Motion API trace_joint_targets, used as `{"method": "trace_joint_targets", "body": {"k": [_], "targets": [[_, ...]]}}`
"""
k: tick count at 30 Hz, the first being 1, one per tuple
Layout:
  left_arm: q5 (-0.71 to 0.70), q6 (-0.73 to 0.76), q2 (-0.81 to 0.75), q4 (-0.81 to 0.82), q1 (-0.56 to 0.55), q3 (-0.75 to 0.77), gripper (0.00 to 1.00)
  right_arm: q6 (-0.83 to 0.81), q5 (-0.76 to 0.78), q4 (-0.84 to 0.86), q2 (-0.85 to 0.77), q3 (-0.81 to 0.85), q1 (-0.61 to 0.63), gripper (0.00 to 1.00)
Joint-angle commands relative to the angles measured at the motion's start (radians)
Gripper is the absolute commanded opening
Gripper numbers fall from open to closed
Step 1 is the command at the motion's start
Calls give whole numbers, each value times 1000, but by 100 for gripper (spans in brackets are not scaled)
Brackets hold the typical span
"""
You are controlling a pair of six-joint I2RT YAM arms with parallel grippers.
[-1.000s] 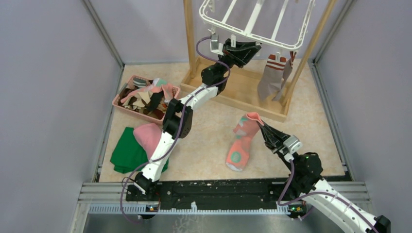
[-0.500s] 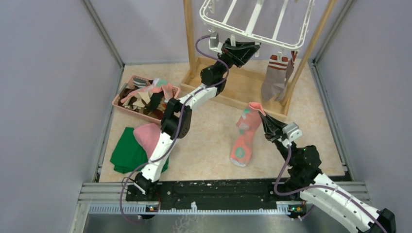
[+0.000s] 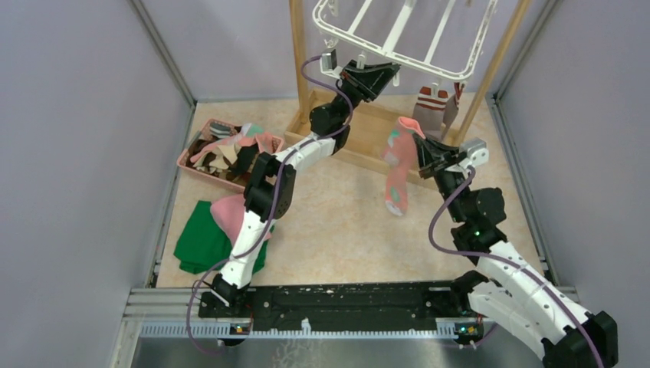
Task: Clip the socks to the hanger
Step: Open the clamp at the hanger.
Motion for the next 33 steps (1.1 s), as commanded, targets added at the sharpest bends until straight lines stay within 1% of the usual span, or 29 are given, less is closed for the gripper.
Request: {"method": "trace_joint_targets", "body": {"k": [1,11,15,27,33], "targets": [[-38,-55,-80,125,8,1,0,145,-146,-18,51,87,-62,0],[-59,-109,-52,113,17,33,0,128,-178,2,113,116,-70,0],[-61,-143,-41,99,16,47,0,158,-235,-11,140,151,-105,0],[-10,-258,11,166,47,93,0,209,-319,2,209,205,-174,0],[25,-263,8,184,53,81,0,182,-349,15,272,253,-174,0]]}}
